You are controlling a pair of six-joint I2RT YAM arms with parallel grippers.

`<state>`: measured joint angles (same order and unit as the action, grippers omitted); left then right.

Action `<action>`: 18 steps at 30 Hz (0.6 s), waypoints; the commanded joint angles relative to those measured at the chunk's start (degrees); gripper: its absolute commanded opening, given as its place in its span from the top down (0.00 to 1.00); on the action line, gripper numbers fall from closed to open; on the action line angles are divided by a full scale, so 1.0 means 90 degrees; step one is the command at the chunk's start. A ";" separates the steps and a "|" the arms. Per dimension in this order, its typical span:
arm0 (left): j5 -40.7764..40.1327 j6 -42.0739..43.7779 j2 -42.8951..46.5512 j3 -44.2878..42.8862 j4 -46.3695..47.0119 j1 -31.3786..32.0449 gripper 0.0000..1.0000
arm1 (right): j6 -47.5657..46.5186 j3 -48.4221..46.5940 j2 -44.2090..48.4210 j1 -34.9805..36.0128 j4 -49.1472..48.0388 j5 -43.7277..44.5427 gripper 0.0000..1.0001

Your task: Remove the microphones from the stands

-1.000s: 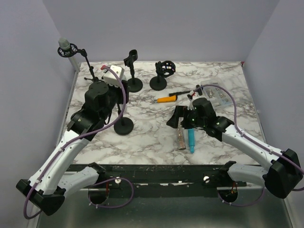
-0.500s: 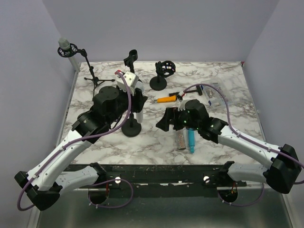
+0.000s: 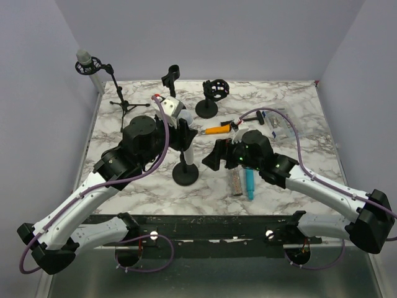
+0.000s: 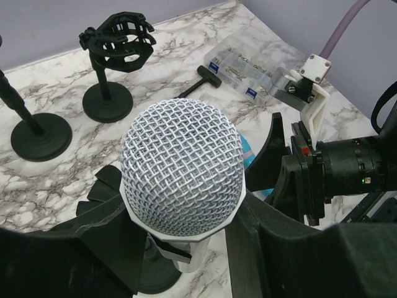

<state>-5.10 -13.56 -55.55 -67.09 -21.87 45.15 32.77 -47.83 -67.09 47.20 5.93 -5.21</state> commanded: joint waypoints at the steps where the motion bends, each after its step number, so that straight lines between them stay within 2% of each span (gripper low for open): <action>1: 0.0202 -0.0036 0.0144 -0.0113 0.0370 0.0039 0.64 | -0.0150 -0.0299 0.0040 0.0058 -0.0113 0.0136 0.00; 5: 0.0245 -0.0056 0.0270 0.0021 0.0481 0.0033 0.34 | -0.0276 -0.0539 -0.0003 0.0107 0.0101 0.0195 0.00; 9: 0.0284 0.0056 0.0458 0.0135 0.0595 0.0035 0.18 | -0.0411 -0.0667 0.0081 0.0127 0.0303 0.0276 0.00; 11: 0.0325 0.0076 0.0572 0.0196 0.0663 0.0034 0.11 | -0.0473 -0.0709 0.0127 0.0132 0.0357 0.0294 0.00; 18: 0.0539 0.0156 0.0955 0.0303 0.0872 0.0034 0.02 | -0.0534 -0.1028 0.0119 0.0245 0.0482 0.0506 0.00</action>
<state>-2.81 -13.13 -49.17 -65.56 -16.91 45.15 29.28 -53.82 -66.94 48.31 8.49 -3.77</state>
